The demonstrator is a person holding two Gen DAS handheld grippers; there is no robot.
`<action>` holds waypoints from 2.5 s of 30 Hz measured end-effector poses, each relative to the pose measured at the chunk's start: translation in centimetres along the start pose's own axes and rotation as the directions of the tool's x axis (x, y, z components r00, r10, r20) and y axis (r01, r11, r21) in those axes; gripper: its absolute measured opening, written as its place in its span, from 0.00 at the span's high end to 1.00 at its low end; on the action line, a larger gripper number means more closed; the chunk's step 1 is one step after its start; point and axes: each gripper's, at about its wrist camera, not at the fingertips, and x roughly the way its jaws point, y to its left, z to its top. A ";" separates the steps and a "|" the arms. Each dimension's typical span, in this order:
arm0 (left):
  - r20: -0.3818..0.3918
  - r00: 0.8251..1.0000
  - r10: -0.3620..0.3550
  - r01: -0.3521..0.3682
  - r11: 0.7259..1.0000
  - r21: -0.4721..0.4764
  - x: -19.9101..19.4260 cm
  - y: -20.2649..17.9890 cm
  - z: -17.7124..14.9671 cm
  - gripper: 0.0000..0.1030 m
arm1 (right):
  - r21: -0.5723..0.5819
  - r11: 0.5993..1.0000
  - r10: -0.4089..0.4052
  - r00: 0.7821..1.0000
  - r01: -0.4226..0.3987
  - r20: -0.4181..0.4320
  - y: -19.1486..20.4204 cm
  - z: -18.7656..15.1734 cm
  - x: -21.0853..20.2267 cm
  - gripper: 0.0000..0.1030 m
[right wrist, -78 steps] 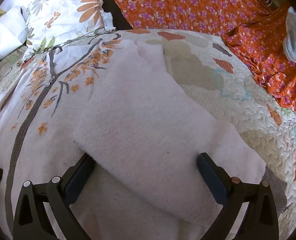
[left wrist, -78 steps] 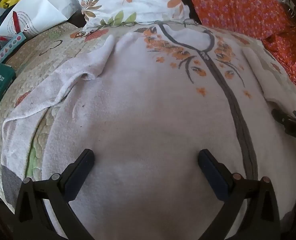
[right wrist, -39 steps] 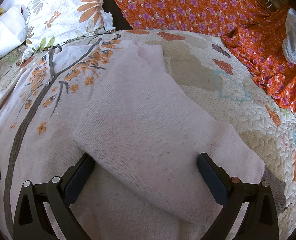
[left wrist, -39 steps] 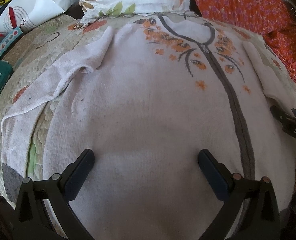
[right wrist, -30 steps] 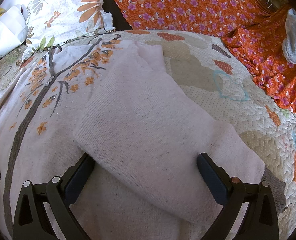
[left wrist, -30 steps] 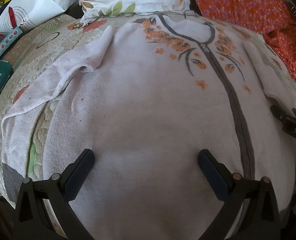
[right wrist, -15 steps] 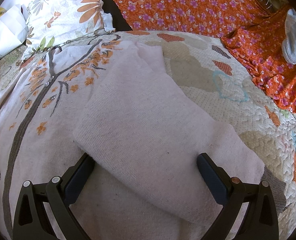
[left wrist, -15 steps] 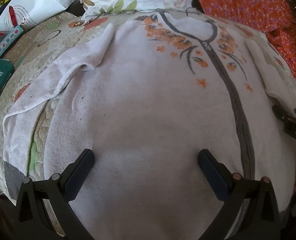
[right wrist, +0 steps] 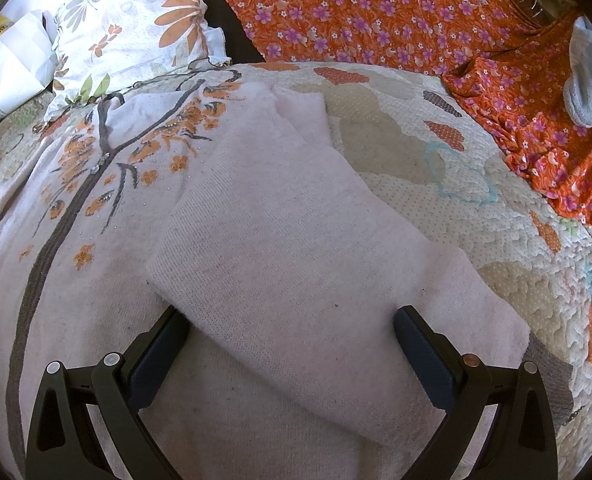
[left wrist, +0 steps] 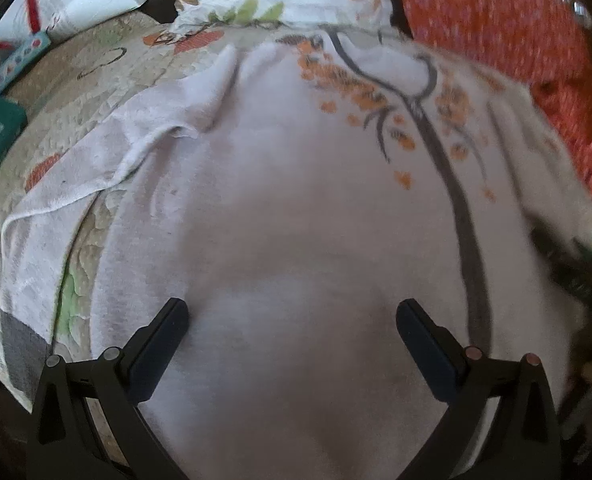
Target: Fold small clothes
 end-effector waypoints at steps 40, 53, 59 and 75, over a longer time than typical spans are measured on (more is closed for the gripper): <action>0.219 0.916 0.337 -0.208 0.865 -0.457 -7.9 20.1 2.1 0.67 | 0.037 0.999 0.039 0.999 -0.040 0.029 0.0 -0.2 0.0 0.00; 0.336 0.937 0.093 -0.043 0.987 -0.152 -10.1 6.0 2.9 0.26 | 0.096 0.982 0.162 0.987 -0.163 0.016 -1.7 0.0 -0.7 0.02; 0.314 0.949 0.034 -0.007 0.996 -0.086 -10.3 2.3 1.0 0.14 | 0.264 0.922 0.263 0.958 -0.284 0.111 -6.9 -0.2 -5.2 0.30; 0.182 0.982 -0.044 0.059 0.995 -0.080 -6.1 1.5 -0.2 0.14 | 0.436 0.897 0.071 0.997 -0.068 0.008 -17.3 -6.3 -7.0 0.32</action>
